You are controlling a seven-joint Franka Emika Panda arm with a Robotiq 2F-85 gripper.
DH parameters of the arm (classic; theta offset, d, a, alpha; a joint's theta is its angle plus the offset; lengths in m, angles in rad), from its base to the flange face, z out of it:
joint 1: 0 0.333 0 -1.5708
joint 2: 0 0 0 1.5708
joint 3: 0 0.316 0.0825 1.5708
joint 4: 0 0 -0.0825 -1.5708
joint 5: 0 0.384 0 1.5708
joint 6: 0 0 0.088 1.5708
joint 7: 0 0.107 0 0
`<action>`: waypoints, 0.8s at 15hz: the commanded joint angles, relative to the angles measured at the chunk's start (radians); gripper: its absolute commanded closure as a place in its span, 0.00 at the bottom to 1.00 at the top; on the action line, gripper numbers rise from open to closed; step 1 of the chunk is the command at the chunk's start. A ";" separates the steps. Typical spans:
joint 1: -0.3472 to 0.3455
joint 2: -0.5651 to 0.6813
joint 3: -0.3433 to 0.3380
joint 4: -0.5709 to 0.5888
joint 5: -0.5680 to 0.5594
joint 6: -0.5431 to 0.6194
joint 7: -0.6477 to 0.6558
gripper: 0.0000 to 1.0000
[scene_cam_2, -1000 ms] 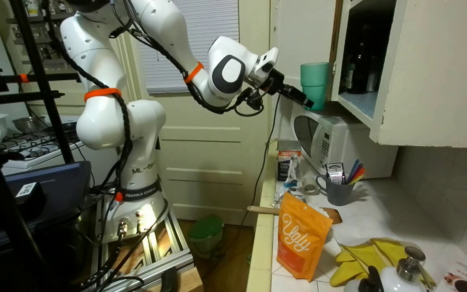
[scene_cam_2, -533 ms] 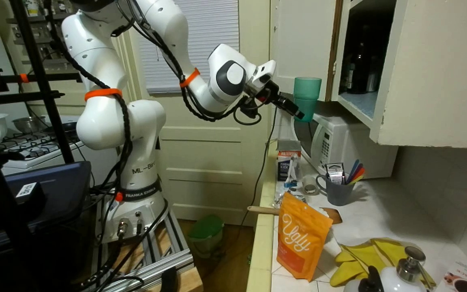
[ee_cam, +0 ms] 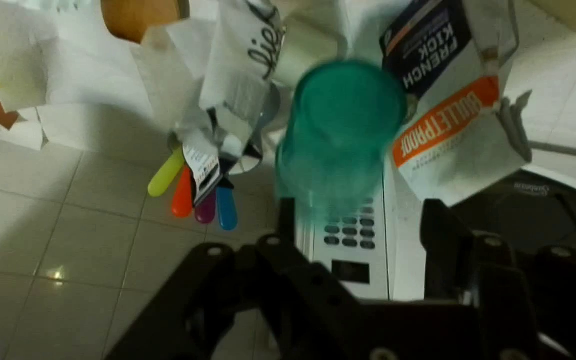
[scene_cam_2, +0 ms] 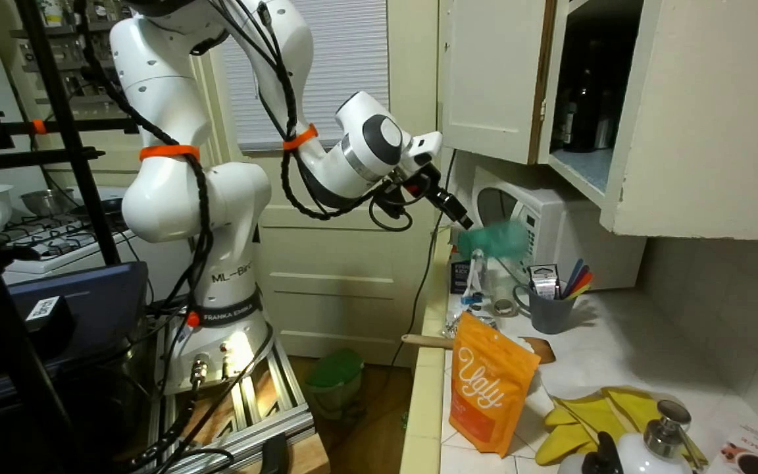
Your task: Put the blue cup on the counter
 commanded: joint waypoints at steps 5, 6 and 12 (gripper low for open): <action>-0.055 -0.035 0.000 0.004 -0.139 0.003 0.059 0.33; -0.052 -0.033 0.002 0.005 -0.138 0.003 0.059 0.33; -0.050 -0.031 0.003 0.005 -0.137 0.003 0.059 0.33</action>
